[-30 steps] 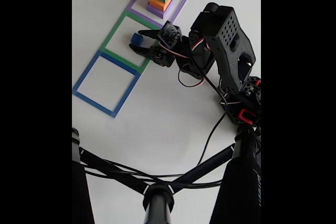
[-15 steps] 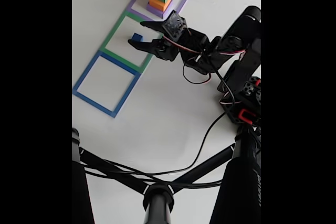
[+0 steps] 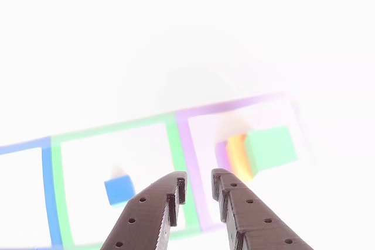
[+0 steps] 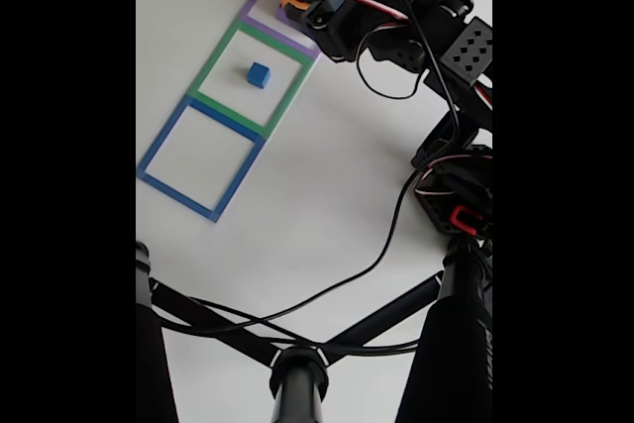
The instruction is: Tower of hanoi
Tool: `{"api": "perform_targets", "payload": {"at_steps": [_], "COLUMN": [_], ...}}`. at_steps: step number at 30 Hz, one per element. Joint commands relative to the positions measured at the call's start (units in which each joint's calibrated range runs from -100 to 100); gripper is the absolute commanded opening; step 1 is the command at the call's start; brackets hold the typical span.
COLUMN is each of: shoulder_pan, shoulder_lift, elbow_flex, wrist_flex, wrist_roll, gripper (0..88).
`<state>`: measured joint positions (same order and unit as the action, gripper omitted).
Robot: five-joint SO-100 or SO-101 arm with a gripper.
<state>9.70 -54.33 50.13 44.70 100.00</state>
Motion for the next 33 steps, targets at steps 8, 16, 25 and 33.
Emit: {"api": "perform_targets", "payload": {"at_steps": [8, 16, 25, 33], "shoulder_pan": [10.62, 15.71, 20.40, 24.34], "shoulder_lift": [0.11, 0.83, -5.54, -7.72], "elbow_flex": [-37.59, -41.77, -22.59, -0.59], "wrist_flex": [35.70, 38.94, 25.90, 3.80], "wrist_roll": [0.00, 0.00, 0.00, 0.00], "gripper": [0.2, 6.7, 15.0, 28.3]}}
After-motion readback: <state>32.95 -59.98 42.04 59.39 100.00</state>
